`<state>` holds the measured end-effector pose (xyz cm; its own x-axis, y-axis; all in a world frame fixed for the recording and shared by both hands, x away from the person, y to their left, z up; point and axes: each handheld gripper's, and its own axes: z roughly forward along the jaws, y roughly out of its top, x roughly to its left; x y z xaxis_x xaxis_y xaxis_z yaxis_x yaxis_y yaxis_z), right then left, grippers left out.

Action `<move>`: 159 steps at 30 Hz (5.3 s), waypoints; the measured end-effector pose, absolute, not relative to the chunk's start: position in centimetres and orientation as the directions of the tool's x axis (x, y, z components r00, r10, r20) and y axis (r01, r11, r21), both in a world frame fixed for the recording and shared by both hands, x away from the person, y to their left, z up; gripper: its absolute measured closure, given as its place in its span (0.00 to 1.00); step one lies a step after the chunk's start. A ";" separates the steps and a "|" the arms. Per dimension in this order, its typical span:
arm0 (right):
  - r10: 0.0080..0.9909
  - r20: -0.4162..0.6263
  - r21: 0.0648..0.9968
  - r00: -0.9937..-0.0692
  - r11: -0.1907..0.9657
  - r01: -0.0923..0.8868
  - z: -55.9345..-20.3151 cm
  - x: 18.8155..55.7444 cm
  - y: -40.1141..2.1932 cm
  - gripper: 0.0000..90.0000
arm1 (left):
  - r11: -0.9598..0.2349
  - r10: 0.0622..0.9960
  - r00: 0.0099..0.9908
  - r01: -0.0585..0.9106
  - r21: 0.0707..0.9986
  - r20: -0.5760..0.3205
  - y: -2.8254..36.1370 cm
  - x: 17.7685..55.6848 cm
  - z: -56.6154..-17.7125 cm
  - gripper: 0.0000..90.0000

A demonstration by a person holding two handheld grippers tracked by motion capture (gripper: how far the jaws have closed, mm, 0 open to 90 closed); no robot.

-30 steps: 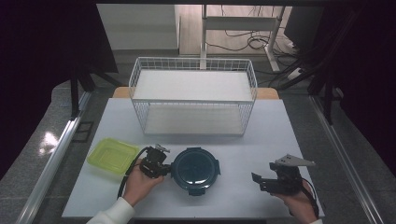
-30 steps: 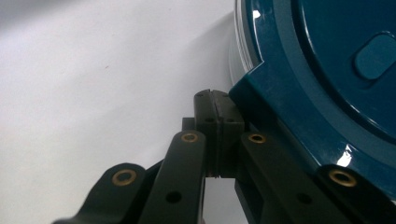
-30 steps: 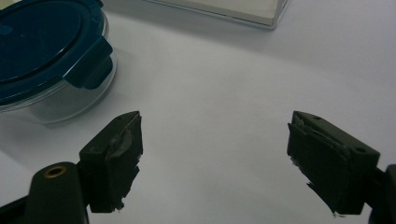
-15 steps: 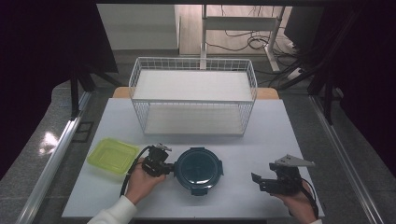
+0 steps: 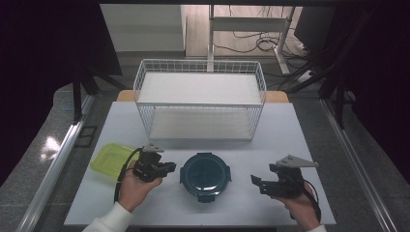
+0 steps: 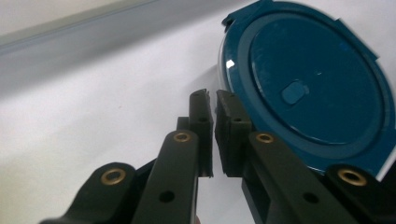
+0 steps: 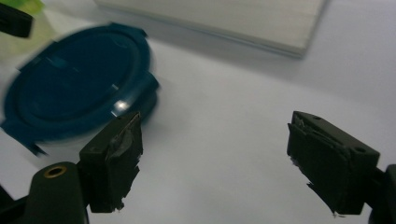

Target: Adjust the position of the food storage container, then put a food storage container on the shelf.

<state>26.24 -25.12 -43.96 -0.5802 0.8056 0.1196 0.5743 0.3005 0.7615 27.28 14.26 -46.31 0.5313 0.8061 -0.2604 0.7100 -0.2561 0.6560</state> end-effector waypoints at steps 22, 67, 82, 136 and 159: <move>0.726 0.223 0.750 -0.651 0.299 0.590 -43.8 28.1 -21.6 0.16 | -0.161 0.803 0.483 0.741 0.652 -0.350 14.9 26.7 -45.8 0.20; 0.664 0.513 0.546 -0.544 0.236 0.804 -47.8 32.1 -17.9 0.07 | -0.067 0.668 0.393 0.878 0.474 -0.633 12.0 29.6 -49.8 0.07; 0.637 0.605 0.445 -0.479 0.229 0.866 -50.1 32.4 -17.1 0.06 | -0.050 0.628 0.348 0.911 0.410 -0.696 11.6 29.7 -51.5 0.11; 0.685 0.631 0.442 -0.365 0.069 0.894 -48.1 30.2 -18.5 0.34 | -0.019 0.650 0.367 0.883 0.469 -0.665 10.8 27.4 -49.3 0.40; 0.685 0.606 0.497 -0.405 0.072 0.865 -47.1 30.2 -18.5 0.34 | -0.014 0.644 0.390 0.866 0.499 -0.658 10.9 27.7 -48.3 0.40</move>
